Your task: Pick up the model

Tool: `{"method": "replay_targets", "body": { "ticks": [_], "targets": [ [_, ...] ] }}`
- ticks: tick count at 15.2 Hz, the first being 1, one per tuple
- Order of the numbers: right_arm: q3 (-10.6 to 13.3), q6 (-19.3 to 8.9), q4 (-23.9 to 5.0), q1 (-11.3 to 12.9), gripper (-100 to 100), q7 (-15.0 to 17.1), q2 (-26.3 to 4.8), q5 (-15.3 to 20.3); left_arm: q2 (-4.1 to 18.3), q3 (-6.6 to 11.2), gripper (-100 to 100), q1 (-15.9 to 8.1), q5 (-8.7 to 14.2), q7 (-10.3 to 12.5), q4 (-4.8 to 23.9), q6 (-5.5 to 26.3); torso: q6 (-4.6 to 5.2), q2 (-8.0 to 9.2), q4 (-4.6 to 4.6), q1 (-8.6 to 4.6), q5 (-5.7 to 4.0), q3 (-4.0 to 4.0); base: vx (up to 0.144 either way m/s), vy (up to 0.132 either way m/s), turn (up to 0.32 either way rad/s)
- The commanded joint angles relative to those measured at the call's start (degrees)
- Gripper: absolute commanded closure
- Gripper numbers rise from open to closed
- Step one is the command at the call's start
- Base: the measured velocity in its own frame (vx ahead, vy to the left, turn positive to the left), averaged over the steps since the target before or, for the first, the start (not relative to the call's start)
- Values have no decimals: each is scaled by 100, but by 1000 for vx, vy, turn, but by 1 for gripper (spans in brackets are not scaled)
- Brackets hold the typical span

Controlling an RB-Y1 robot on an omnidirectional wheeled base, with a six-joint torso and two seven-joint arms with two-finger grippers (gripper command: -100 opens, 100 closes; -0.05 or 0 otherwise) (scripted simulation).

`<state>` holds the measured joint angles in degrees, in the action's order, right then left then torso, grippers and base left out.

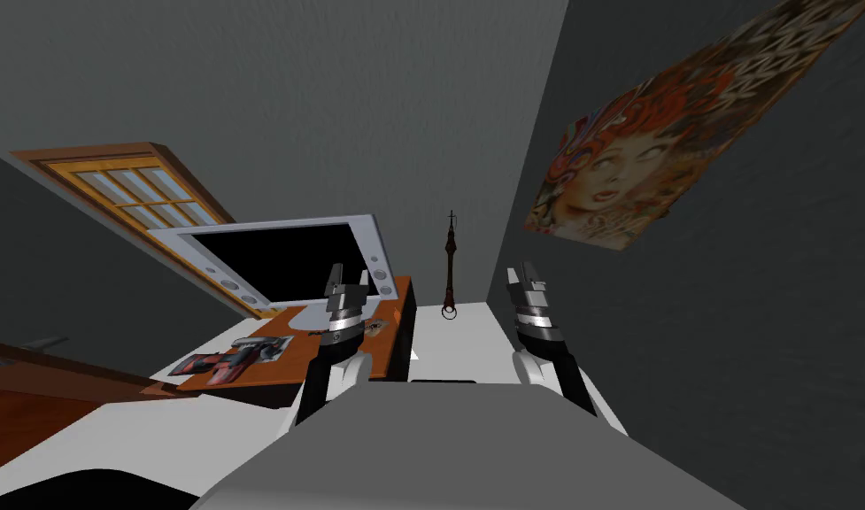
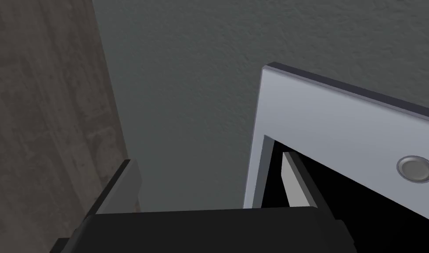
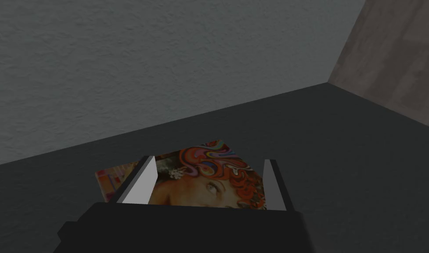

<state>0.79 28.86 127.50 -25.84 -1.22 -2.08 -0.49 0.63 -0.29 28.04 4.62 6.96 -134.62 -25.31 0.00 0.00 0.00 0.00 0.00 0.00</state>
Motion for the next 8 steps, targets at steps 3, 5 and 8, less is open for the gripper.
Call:
{"method": "replay_targets", "body": {
  "ticks": [3,5,8],
  "targets": [
    [0,0,0,0,0,0,0,0,419,66,-100,-1,37,-12,115,192,1,-2,0,3,0,-1,8,3,-43],
    [0,0,0,0,0,0,0,0,637,137,-100,-2,77,-25,239,397,1,-6,-2,7,2,-3,18,12,-83],
    [0,0,0,0,0,0,0,0,821,231,-100,-3,128,-43,400,655,1,-8,-2,8,2,-5,20,11,-69]
  ]
}}
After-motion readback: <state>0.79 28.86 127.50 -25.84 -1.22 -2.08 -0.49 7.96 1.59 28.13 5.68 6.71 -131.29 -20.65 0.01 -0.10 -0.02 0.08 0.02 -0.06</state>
